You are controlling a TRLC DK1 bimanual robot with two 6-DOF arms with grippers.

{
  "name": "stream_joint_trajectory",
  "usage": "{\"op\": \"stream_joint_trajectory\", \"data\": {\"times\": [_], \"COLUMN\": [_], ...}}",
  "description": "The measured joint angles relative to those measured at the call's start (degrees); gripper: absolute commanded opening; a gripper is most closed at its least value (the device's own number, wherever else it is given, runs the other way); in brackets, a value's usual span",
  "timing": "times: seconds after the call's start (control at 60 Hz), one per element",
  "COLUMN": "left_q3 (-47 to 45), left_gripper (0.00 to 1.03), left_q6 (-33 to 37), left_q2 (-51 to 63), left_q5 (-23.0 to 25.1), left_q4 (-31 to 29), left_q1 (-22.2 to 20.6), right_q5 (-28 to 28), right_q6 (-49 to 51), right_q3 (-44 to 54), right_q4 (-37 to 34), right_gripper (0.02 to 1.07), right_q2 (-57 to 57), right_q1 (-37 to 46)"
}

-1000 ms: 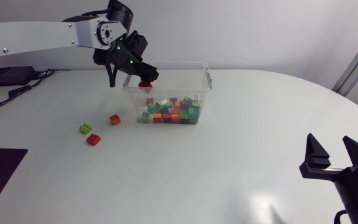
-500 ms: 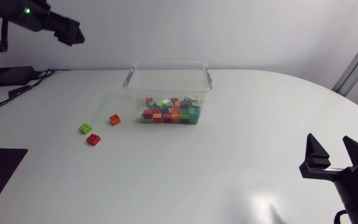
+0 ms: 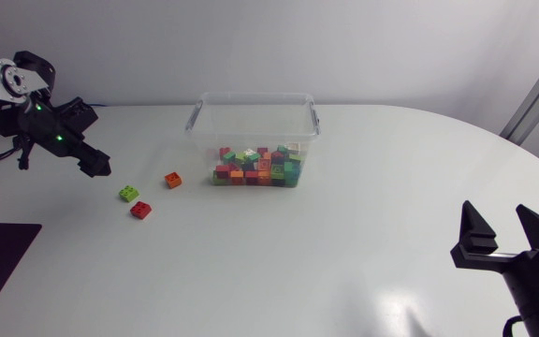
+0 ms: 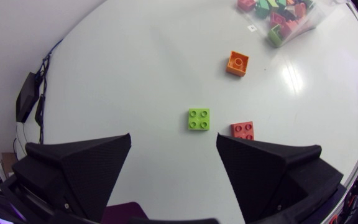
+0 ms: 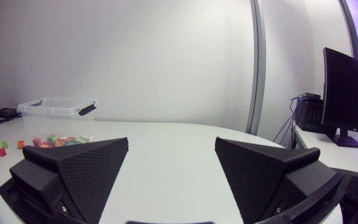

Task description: Place the duplo bricks in the container

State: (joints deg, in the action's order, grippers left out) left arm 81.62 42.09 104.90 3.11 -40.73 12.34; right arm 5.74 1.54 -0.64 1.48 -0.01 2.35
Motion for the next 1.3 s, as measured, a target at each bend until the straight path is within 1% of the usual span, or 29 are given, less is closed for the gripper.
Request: {"op": "stream_joint_trajectory", "data": {"times": [0.183,0.45,0.517,0.567,0.583,0.65,0.717,0.733,0.75,0.767,0.8,0.833,0.85,0.867,1.017,1.15,1.25,1.3], "left_q3": [0.0,0.0,0.1,0.1,0.1,0.2,0.7,1.1,1.2,1.4,1.8,2.0,2.1,2.1,2.4,2.8,2.8,2.4], "left_gripper": [0.93,0.91,0.82,0.8,0.76,0.72,0.63,0.63,0.58,0.57,0.49,0.45,0.36,0.31,0.29,0.26,0.26,0.26], "left_q6": [0.0,0.0,0.0,0.0,0.0,0.0,0.0,0.0,0.0,0.0,0.0,0.0,0.0,0.0,0.0,0.0,-0.1,-0.5], "left_q2": [7.3,11.4,12.5,13.5,13.8,14.8,15.2,15.3,15.3,15.3,15.3,15.3,15.3,15.3,16.3,16.3,15.4,13.0], "left_q5": [0.0,0.0,0.0,0.0,0.0,0.0,0.0,0.0,0.0,0.0,0.0,0.0,0.0,0.0,-0.1,-1.1,-1.7,-1.7], "left_q4": [3.5,4.9,5.2,5.3,5.3,5.3,5.3,5.3,5.3,5.3,5.3,5.3,5.3,5.3,5.3,5.2,3.2,1.6], "left_q1": [-0.5,-3.3,-3.8,-3.9,-3.8,-3.8,-3.8,-3.8,-3.8,-3.8,-3.8,-3.8,-3.8,-3.8,-3.7,-3.7,-3.9,-4.3], "right_q5": [0.0,0.0,0.0,0.0,0.0,0.0,0.0,0.0,0.0,0.0,0.0,0.0,0.0,0.0,0.0,0.0,0.0,0.0], "right_q6": [0.0,0.0,0.0,0.0,0.0,0.0,0.0,0.0,0.0,0.0,0.0,0.0,0.0,0.0,0.0,0.0,0.0,0.0], "right_q3": [0.0,0.0,0.0,0.0,0.0,0.0,0.0,0.0,0.0,0.0,0.0,0.0,0.0,0.0,0.0,0.0,0.0,0.0], "right_q4": [0.0,0.0,0.0,0.0,0.0,0.0,0.0,0.0,0.0,0.0,0.0,0.0,0.0,0.0,0.0,0.0,0.0,0.0], "right_gripper": [1.03,1.03,1.03,1.03,1.03,1.03,1.03,1.03,1.03,1.03,1.03,1.03,1.03,1.03,1.03,1.03,1.03,1.03], "right_q2": [0.0,0.0,0.0,0.0,0.0,0.0,0.0,0.0,0.0,0.0,0.0,0.0,0.0,0.0,0.0,0.0,0.0,0.0], "right_q1": [0.0,0.0,0.0,0.0,0.0,0.0,0.0,0.0,0.0,0.0,0.0,0.0,0.0,0.0,0.0,0.0,0.0,0.0]}}
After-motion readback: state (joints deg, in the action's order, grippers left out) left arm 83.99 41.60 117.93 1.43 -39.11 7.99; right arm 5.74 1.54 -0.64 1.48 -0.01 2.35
